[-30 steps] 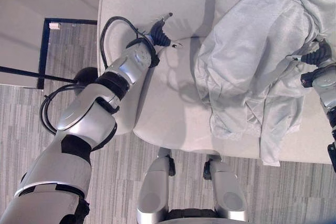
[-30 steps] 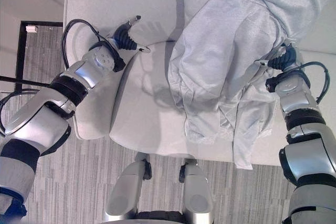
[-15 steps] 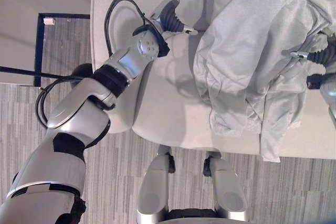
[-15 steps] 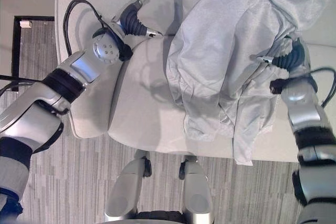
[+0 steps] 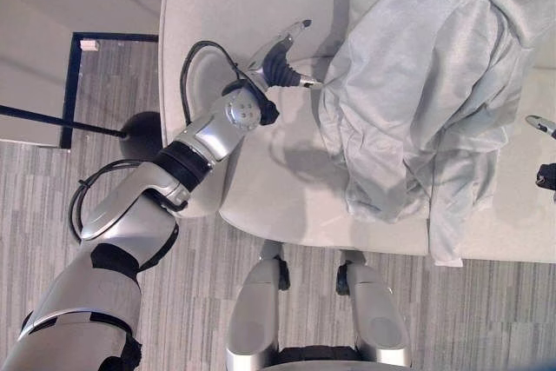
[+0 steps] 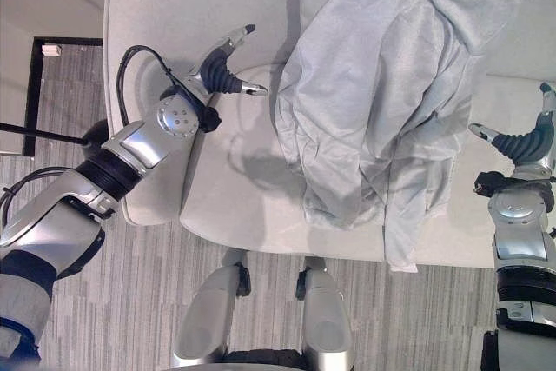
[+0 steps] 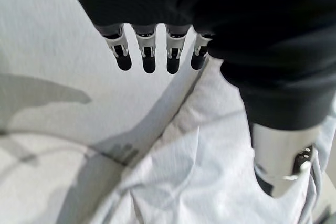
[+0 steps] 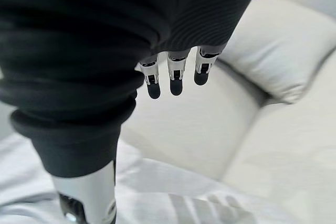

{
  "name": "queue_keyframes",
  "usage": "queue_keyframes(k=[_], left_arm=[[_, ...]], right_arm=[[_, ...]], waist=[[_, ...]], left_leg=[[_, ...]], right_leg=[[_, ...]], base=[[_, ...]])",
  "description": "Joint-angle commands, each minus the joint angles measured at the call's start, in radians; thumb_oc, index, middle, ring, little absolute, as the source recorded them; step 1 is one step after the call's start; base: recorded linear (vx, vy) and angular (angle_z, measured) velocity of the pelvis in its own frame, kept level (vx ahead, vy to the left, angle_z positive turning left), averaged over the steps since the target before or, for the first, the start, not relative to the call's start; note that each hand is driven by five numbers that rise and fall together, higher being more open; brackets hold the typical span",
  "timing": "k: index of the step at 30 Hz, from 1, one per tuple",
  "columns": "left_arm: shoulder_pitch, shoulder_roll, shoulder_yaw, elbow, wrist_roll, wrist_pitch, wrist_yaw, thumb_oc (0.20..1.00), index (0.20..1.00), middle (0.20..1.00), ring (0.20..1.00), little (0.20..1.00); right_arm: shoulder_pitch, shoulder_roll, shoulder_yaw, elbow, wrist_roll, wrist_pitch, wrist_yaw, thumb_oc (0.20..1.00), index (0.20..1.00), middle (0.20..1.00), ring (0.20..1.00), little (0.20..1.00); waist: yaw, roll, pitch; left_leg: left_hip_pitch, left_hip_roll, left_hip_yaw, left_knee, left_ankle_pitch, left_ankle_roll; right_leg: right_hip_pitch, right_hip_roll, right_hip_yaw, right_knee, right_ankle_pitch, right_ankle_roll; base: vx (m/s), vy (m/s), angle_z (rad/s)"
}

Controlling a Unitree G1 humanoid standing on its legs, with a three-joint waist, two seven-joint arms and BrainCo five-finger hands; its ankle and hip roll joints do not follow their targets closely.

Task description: Hang the clothes on the sofa on the clothes rack.

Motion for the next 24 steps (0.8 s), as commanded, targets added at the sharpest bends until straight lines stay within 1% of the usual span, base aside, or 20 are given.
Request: queue_keyframes(k=[1, 2, 6, 10, 12, 14, 15, 16, 17, 21, 24], left_arm=[[-0.114, -0.068, 0.069, 0.066, 0.039, -0.041, 0.035, 1.000, 1.000, 1.000, 1.000, 1.000], [-0.117, -0.079, 0.070, 0.069, 0.043, -0.042, 0.036, 1.000, 1.000, 1.000, 1.000, 1.000], [-0.121, -0.107, 0.081, 0.083, 0.042, -0.040, 0.043, 1.000, 1.000, 1.000, 1.000, 1.000], [-0.124, -0.132, 0.091, 0.099, 0.039, -0.039, 0.046, 1.000, 1.000, 1.000, 1.000, 1.000], [-0.128, -0.151, 0.096, 0.100, 0.039, -0.036, 0.048, 1.000, 1.000, 1.000, 1.000, 1.000], [-0.130, -0.157, 0.102, 0.100, 0.039, -0.036, 0.048, 1.000, 1.000, 1.000, 1.000, 1.000], [-0.136, -0.175, 0.105, 0.087, 0.037, -0.034, 0.055, 1.000, 1.000, 1.000, 1.000, 1.000], [-0.137, -0.183, 0.113, 0.082, 0.034, -0.034, 0.058, 1.000, 1.000, 1.000, 1.000, 1.000], [-0.137, -0.183, 0.116, 0.082, 0.034, -0.033, 0.058, 1.000, 1.000, 1.000, 1.000, 1.000], [-0.142, -0.206, 0.140, 0.045, 0.031, -0.032, 0.065, 1.000, 1.000, 1.000, 1.000, 1.000], [-0.142, -0.218, 0.153, -0.005, 0.037, -0.028, 0.073, 1.000, 1.000, 1.000, 1.000, 1.000]], right_arm=[[-0.043, -0.153, -0.061, -0.019, 0.000, -0.014, -0.040, 1.000, 1.000, 1.000, 1.000, 1.000], [-0.054, -0.173, -0.047, 0.021, 0.005, -0.012, -0.041, 1.000, 1.000, 1.000, 1.000, 1.000], [-0.093, -0.203, -0.008, 0.093, 0.025, -0.009, -0.037, 1.000, 1.000, 1.000, 1.000, 1.000], [-0.150, -0.247, 0.049, 0.171, 0.047, -0.008, -0.026, 1.000, 1.000, 1.000, 1.000, 1.000], [-0.219, -0.291, 0.129, 0.223, 0.050, -0.002, -0.013, 1.000, 1.000, 1.000, 1.000, 1.000], [-0.256, -0.309, 0.163, 0.247, 0.056, -0.003, -0.011, 1.000, 1.000, 1.000, 1.000, 1.000], [-0.317, -0.338, 0.225, 0.284, 0.063, 0.002, -0.004, 1.000, 1.000, 1.000, 1.000, 1.000], [-0.346, -0.348, 0.257, 0.298, 0.062, 0.002, -0.002, 1.000, 1.000, 1.000, 1.000, 1.000], [-0.358, -0.351, 0.268, 0.303, 0.064, 0.001, -0.002, 1.000, 1.000, 1.000, 1.000, 1.000], [-0.458, -0.382, 0.373, 0.362, 0.070, 0.003, 0.007, 1.000, 1.000, 1.000, 1.000, 1.000], [-0.510, -0.386, 0.416, 0.395, 0.076, 0.007, 0.004, 1.000, 1.000, 1.000, 1.000, 1.000]], waist=[[0.011, 0.054, -0.027], [0.013, 0.058, -0.027], [0.018, 0.065, -0.027], [0.022, 0.081, -0.027], [0.032, 0.098, -0.027], [0.032, 0.105, -0.027], [0.045, 0.119, -0.027], [0.049, 0.125, -0.027], [0.047, 0.127, -0.027], [0.058, 0.147, -0.027], [0.073, 0.166, -0.027]], left_leg=[[0.173, 0.113, -0.030, 0.001, -0.169, -0.091], [0.169, 0.114, -0.031, 0.001, -0.170, -0.092], [0.160, 0.114, -0.034, 0.001, -0.171, -0.094], [0.150, 0.111, -0.040, 0.001, -0.171, -0.095], [0.133, 0.112, -0.046, 0.001, -0.170, -0.098], [0.125, 0.113, -0.046, 0.001, -0.169, -0.100], [0.105, 0.113, -0.051, 0.001, -0.168, -0.103], [0.096, 0.113, -0.053, 0.001, -0.167, -0.104], [0.095, 0.113, -0.053, 0.001, -0.167, -0.104], [0.055, 0.114, -0.059, 0.001, -0.163, -0.111], [0.026, 0.113, -0.064, 0.001, -0.159, -0.114]], right_leg=[[-0.060, -0.080, 0.009, 0.007, -0.037, 0.020], [-0.064, -0.081, 0.010, 0.007, -0.036, 0.021], [-0.069, -0.081, 0.013, 0.007, -0.034, 0.020], [-0.074, -0.081, 0.017, 0.007, -0.031, 0.021], [-0.087, -0.082, 0.022, 0.007, -0.030, 0.021], [-0.096, -0.082, 0.025, 0.007, -0.028, 0.021], [-0.113, -0.086, 0.028, 0.007, -0.025, 0.020], [-0.121, -0.087, 0.031, 0.007, -0.025, 0.020], [-0.123, -0.087, 0.032, 0.007, -0.024, 0.019], [-0.158, -0.094, 0.036, 0.007, -0.020, 0.019], [-0.181, -0.097, 0.036, 0.007, -0.018, 0.017]], base=[[0.02, -0.032, -0.02], [0.01, -0.033, -0.01], [0.00, -0.008, 0.00], [0.01, -0.024, 0.00], [0.00, -0.022, 0.03], [0.00, -0.008, 0.02], [0.00, 0.000, 0.00], [0.00, 0.000, 0.00], [0.00, 0.000, 0.00], [0.00, 0.000, 0.00], [0.00, 0.000, 0.00]])
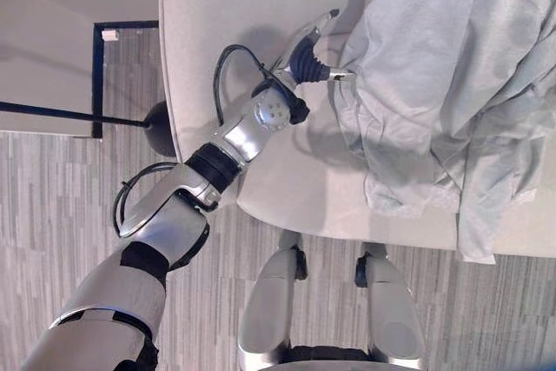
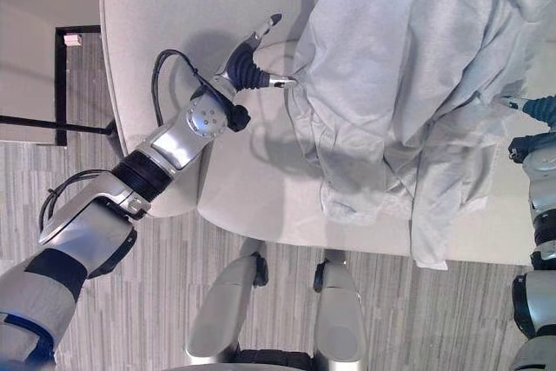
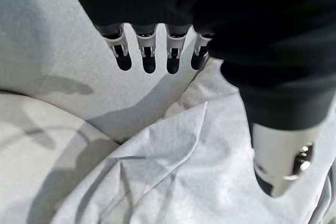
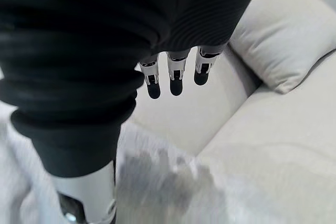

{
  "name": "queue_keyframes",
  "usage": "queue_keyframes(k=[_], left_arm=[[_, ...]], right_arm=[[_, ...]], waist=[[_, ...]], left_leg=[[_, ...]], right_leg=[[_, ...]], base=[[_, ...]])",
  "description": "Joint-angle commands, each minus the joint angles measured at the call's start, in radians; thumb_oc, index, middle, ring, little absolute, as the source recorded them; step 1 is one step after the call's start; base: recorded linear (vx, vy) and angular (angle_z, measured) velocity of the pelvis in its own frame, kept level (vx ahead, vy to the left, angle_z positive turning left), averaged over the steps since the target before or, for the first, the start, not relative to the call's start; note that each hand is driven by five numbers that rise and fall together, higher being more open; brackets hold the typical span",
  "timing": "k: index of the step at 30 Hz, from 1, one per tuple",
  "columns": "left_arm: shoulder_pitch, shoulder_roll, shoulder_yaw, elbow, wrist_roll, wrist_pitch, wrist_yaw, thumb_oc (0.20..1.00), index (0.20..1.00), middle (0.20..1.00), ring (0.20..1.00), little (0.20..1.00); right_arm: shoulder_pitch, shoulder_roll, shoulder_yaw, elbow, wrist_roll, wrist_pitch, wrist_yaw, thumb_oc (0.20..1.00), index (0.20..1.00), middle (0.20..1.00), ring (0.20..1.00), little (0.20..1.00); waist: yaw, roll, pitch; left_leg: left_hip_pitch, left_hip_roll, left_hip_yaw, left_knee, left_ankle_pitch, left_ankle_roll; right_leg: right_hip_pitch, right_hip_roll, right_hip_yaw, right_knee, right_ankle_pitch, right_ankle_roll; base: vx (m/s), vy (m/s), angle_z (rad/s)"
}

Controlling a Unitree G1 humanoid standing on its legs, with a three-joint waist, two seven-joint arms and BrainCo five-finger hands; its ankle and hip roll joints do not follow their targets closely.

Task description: Hang the clothes on the sofa on the clothes rack.

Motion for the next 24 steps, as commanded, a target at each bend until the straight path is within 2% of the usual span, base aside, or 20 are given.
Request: queue_keyframes(k=[1, 8, 22, 23, 24], left_arm=[[-0.128, -0.070, 0.068, 0.005, 0.037, -0.032, 0.035, 1.000, 1.000, 1.000, 1.000, 1.000], [-0.150, -0.098, 0.059, -0.046, 0.049, -0.030, 0.044, 1.000, 1.000, 1.000, 1.000, 1.000], [-0.150, -0.098, 0.060, -0.047, 0.049, -0.030, 0.044, 1.000, 1.000, 1.000, 1.000, 1.000], [-0.157, -0.102, 0.055, -0.049, 0.052, -0.030, 0.049, 1.000, 1.000, 1.000, 1.000, 1.000], [-0.154, -0.118, 0.030, -0.092, 0.052, -0.029, 0.045, 1.000, 1.000, 1.000, 1.000, 1.000]], right_arm=[[-0.090, -0.155, 0.022, 0.008, 0.028, -0.011, -0.021, 1.000, 1.000, 1.000, 1.000, 1.000], [-0.180, -0.136, 0.115, 0.136, 0.056, -0.011, -0.012, 1.000, 1.000, 1.000, 1.000, 1.000], [-0.183, -0.135, 0.118, 0.137, 0.056, -0.011, -0.012, 1.000, 1.000, 1.000, 1.000, 1.000], [-0.193, -0.130, 0.123, 0.149, 0.061, -0.011, -0.010, 1.000, 1.000, 1.000, 1.000, 1.000], [-0.251, -0.099, 0.190, 0.192, 0.080, -0.011, 0.014, 1.000, 1.000, 1.000, 1.000, 1.000]], waist=[[0.039, 0.055, -0.024], [0.055, 0.074, -0.024], [0.054, 0.074, -0.024], [0.060, 0.077, -0.024], [0.090, 0.090, -0.024]], left_leg=[[0.114, 0.117, -0.055, 0.001, -0.184, -0.131], [0.093, 0.118, -0.060, 0.001, -0.180, -0.131], [0.093, 0.118, -0.060, 0.001, -0.180, -0.130], [0.094, 0.118, -0.061, 0.001, -0.179, -0.129], [0.098, 0.115, -0.065, 0.001, -0.178, -0.126]], right_leg=[[-0.091, -0.098, 0.035, 0.007, -0.024, 0.018], [-0.106, -0.102, 0.034, 0.007, -0.021, 0.019], [-0.106, -0.102, 0.034, 0.007, -0.021, 0.019], [-0.106, -0.102, 0.032, 0.007, -0.021, 0.019], [-0.099, -0.103, 0.030, 0.007, -0.019, 0.021]], base=[[0.00, 0.000, 0.00], [0.00, -0.008, 0.02], [0.00, 0.000, 0.00], [0.00, 0.000, 0.00], [0.00, 0.000, 0.00]])
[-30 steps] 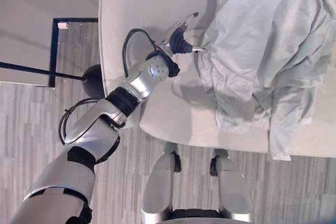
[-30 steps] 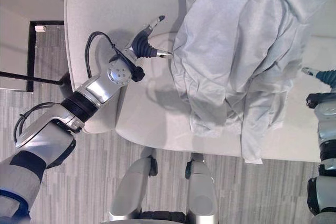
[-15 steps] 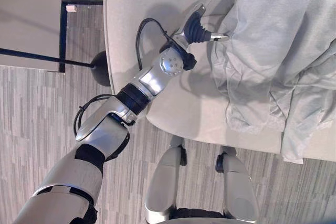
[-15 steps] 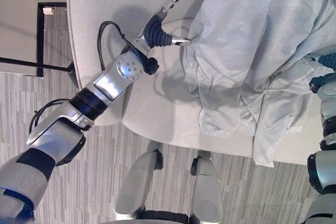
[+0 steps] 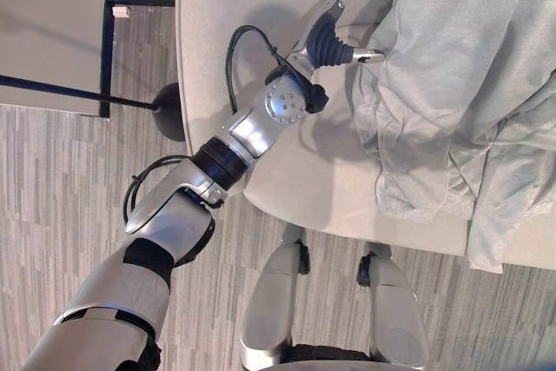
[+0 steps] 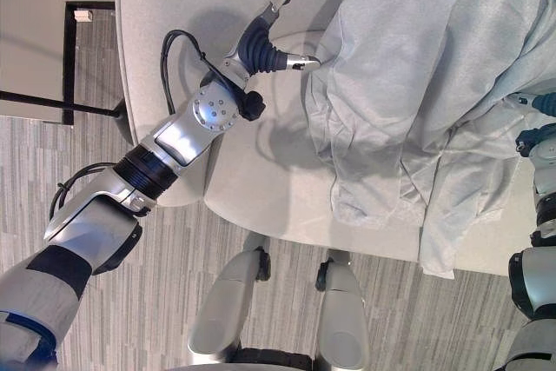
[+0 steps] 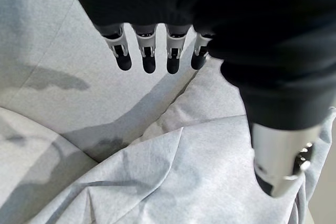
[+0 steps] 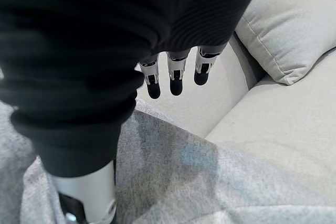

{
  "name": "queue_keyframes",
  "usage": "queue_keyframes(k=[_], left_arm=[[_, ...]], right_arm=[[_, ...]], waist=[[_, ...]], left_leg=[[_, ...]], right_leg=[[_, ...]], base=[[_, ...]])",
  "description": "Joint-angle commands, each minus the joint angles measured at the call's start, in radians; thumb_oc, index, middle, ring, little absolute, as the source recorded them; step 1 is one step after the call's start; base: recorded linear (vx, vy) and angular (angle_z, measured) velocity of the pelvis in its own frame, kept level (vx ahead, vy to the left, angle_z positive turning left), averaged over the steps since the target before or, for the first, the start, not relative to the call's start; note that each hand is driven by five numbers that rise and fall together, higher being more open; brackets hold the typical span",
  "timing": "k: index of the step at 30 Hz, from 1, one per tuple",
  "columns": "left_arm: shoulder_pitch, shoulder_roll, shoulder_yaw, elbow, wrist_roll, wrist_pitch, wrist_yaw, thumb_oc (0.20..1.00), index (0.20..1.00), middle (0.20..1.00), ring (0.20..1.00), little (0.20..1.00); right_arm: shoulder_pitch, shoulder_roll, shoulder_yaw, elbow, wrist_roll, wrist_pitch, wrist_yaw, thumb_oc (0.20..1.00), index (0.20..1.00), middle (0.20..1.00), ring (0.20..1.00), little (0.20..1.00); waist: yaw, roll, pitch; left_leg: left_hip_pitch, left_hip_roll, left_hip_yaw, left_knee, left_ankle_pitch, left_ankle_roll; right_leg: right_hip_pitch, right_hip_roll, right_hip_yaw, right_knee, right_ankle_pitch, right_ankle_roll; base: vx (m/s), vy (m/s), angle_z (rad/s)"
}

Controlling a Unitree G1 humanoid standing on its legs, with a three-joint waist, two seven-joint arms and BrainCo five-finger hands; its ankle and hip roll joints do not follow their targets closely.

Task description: Hang the clothes on the sofa on the clothes rack.

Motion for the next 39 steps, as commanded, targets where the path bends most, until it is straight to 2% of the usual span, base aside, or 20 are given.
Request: queue_keyframes(k=[1, 19, 20, 21, 22, 23, 31, 39], left_arm=[[-0.126, -0.093, 0.001, -0.018, 0.047, -0.024, 0.023, 1.000, 1.000, 1.000, 1.000, 1.000], [-0.127, -0.089, 0.002, -0.024, 0.054, -0.023, 0.022, 1.000, 1.000, 1.000, 1.000, 1.000], [-0.124, -0.096, -0.019, -0.049, 0.068, -0.019, 0.014, 1.000, 1.000, 1.000, 1.000, 1.000], [-0.094, -0.163, -0.105, -0.011, 0.121, 0.000, -0.008, 1.000, 1.000, 1.000, 1.000, 1.000], [-0.026, -0.231, -0.244, 0.134, 0.174, 0.005, -0.049, 1.000, 1.000, 1.000, 1.000, 1.000], [-0.046, -0.225, -0.242, 0.136, 0.172, 0.004, -0.050, 1.000, 1.000, 1.000, 1.000, 1.000], [-0.032, -0.250, -0.268, 0.235, 0.188, -0.001, -0.046, 1.000, 1.000, 1.000, 1.000, 1.000], [-0.040, -0.260, -0.258, 0.267, 0.179, -0.002, -0.027, 1.000, 1.000, 1.000, 1.000, 1.000]], right_arm=[[-0.170, -0.080, 0.153, 0.017, 0.047, -0.012, 0.015, 1.000, 1.000, 1.000, 1.000, 1.000], [-0.185, -0.075, 0.171, 0.017, 0.047, -0.013, 0.016, 1.000, 1.000, 1.000, 1.000, 1.000], [-0.184, -0.068, 0.171, 0.003, 0.044, -0.011, 0.015, 1.000, 1.000, 1.000, 1.000, 1.000], [-0.163, -0.038, 0.139, -0.062, 0.040, -0.015, 0.003, 1.000, 1.000, 1.000, 1.000, 1.000], [-0.063, -0.011, 0.080, -0.180, 0.026, -0.012, 0.000, 1.000, 1.000, 1.000, 1.000, 1.000], [-0.075, -0.014, 0.072, -0.184, 0.024, -0.010, 0.001, 1.000, 1.000, 1.000, 1.000, 1.000], [0.008, 0.015, -0.004, -0.288, 0.013, -0.016, -0.012, 1.000, 1.000, 1.000, 1.000, 1.000], [0.045, 0.042, -0.035, -0.292, 0.021, -0.017, -0.007, 1.000, 1.000, 1.000, 1.000, 1.000]], waist=[[0.044, 0.098, -0.022], [0.038, 0.099, -0.022], [0.040, 0.100, -0.022], [0.023, 0.093, -0.022], [0.018, 0.082, -0.022], [0.014, 0.074, -0.022], [-0.005, 0.050, -0.022], [-0.012, 0.045, -0.022]], left_leg=[[0.122, 0.122, -0.054, 0.001, -0.181, -0.128], [0.120, 0.123, -0.053, 0.001, -0.181, -0.128], [0.121, 0.123, -0.054, 0.001, -0.181, -0.125], [0.114, 0.125, -0.055, 0.001, -0.180, -0.119], [0.149, 0.146, -0.045, 0.001, -0.198, -0.117], [0.117, 0.136, -0.051, 0.001, -0.180, -0.114], [0.103, 0.135, -0.055, 0.001, -0.177, -0.114], [0.109, 0.136, -0.054, 0.001, -0.175, -0.115]], right_leg=[[-0.080, -0.098, 0.036, 0.007, -0.020, 0.022], [-0.082, -0.097, 0.037, 0.007, -0.021, 0.021], [-0.079, -0.095, 0.038, 0.007, -0.021, 0.021], [-0.087, -0.087, 0.039, 0.007, -0.021, 0.023], [-0.064, -0.061, 0.042, 0.007, -0.039, 0.024], [-0.093, -0.071, 0.042, 0.007, -0.023, 0.023], [-0.104, -0.072, 0.040, 0.007, -0.021, 0.025], [-0.102, -0.071, 0.039, 0.007, -0.021, 0.025]], base=[[0.00, 0.000, 0.00], [0.00, 0.000, 0.00], [0.02, -0.071, 0.00], [0.11, -0.189, 0.00], [0.06, -0.170, 0.02], [0.04, -0.126, 0.03], [0.00, -0.013, -0.07], [0.00, 0.000, 0.00]])
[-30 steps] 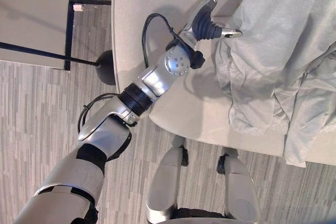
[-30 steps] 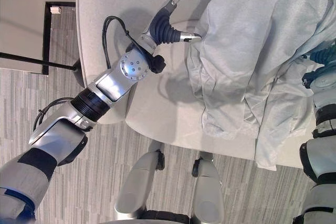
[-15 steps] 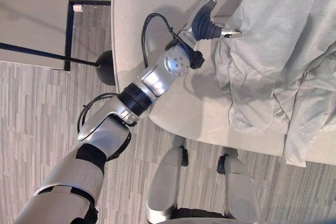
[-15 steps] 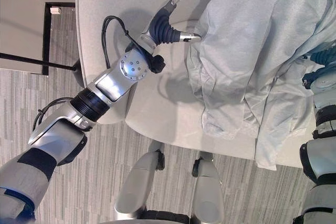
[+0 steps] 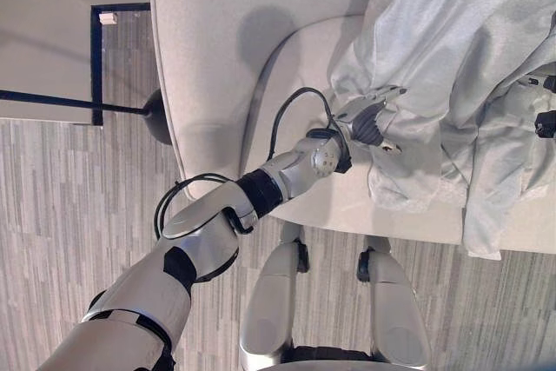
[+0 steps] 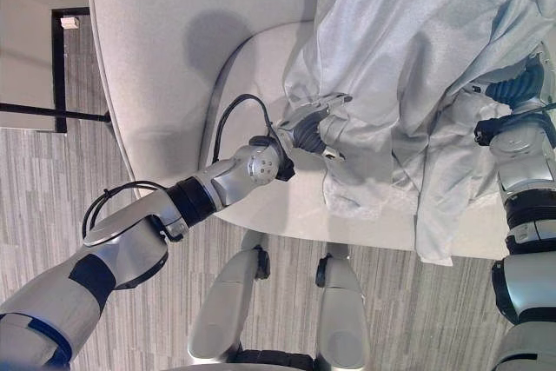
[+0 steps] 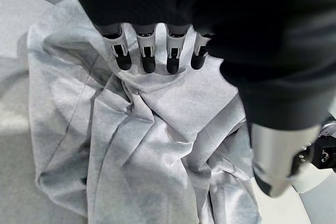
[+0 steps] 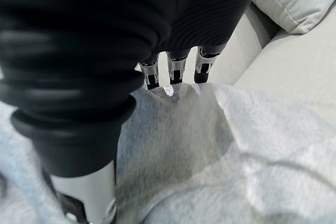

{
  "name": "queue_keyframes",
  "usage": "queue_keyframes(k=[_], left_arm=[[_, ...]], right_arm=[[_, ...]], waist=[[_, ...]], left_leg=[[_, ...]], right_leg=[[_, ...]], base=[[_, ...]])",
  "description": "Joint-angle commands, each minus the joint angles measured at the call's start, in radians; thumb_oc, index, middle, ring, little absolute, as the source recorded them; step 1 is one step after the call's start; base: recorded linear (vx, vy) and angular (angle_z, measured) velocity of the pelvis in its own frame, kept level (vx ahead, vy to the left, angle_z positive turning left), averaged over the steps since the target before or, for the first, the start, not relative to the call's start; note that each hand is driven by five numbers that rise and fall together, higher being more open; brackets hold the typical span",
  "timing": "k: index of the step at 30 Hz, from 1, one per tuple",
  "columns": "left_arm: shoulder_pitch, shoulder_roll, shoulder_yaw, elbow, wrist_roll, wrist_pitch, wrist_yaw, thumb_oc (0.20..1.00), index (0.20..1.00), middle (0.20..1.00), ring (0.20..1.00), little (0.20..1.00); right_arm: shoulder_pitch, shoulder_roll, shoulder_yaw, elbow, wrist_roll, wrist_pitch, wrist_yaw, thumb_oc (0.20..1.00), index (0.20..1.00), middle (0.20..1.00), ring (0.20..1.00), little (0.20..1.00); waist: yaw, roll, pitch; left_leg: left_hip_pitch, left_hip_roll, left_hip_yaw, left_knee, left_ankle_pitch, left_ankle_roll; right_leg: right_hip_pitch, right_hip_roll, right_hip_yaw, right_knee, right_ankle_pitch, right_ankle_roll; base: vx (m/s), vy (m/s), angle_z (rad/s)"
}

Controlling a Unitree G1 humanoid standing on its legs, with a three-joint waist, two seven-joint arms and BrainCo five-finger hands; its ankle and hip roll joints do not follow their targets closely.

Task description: Hang the clothes on the sofa on the clothes rack.

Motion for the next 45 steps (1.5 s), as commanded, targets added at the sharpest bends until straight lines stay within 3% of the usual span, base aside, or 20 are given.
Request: queue_keyframes(k=[1, 9, 18, 39, 45], left_arm=[[-0.090, -0.084, 0.044, 0.107, 0.027, -0.039, 0.036, 1.000, 1.000, 1.000, 1.000, 1.000], [-0.135, -0.059, 0.122, 0.150, -0.005, -0.043, 0.097, 1.000, 1.000, 1.000, 1.000, 1.000], [-0.219, 0.038, 0.256, 0.120, -0.026, -0.045, 0.195, 1.000, 1.000, 1.000, 1.000, 1.000], [-0.271, -0.112, 0.206, 0.098, -0.029, -0.058, 0.178, 1.000, 1.000, 1.000, 1.000, 1.000], [-0.329, -0.143, 0.181, 0.188, -0.047, -0.063, 0.194, 1.000, 1.000, 1.000, 1.000, 1.000]], right_arm=[[-0.013, -0.040, -0.025, -0.044, -0.016, -0.040, -0.006, 1.000, 1.000, 1.000, 1.000, 1.000], [0.031, -0.029, -0.061, -0.079, -0.030, -0.040, -0.003, 1.000, 1.000, 1.000, 1.000, 1.000], [0.094, -0.015, -0.121, -0.090, -0.055, -0.033, -0.002, 1.000, 1.000, 1.000, 1.000, 1.000], [0.062, 0.040, -0.121, -0.113, -0.041, -0.036, -0.007, 1.000, 1.000, 1.000, 1.000, 1.000], [0.088, 0.079, -0.161, -0.210, -0.039, -0.038, -0.006, 1.000, 1.000, 1.000, 1.000, 1.000]], waist=[[0.030, 0.028, -0.012], [0.024, 0.023, -0.012], [0.041, 0.022, -0.012], [0.031, 0.011, -0.012], [0.011, 0.003, -0.012]], left_leg=[[0.152, 0.120, -0.053, 0.001, -0.192, -0.111], [0.163, 0.121, -0.054, 0.001, -0.194, -0.116], [0.169, 0.125, -0.057, 0.001, -0.197, -0.116], [0.161, 0.130, -0.061, 0.001, -0.199, -0.110], [0.163, 0.135, -0.056, 0.001, -0.196, -0.104]], right_leg=[[-0.057, -0.088, 0.032, 0.007, -0.038, 0.033], [-0.052, -0.089, 0.031, 0.007, -0.040, 0.035], [-0.043, -0.087, 0.026, 0.007, -0.040, 0.034], [-0.065, -0.081, 0.024, 0.007, -0.040, 0.034], [-0.082, -0.074, 0.032, 0.007, -0.040, 0.033]], base=[[0.00, 0.000, 0.00], [0.00, 0.000, 0.00], [0.00, -0.008, 0.00], [0.00, -0.002, 0.00], [0.00, 0.000, 0.00]])
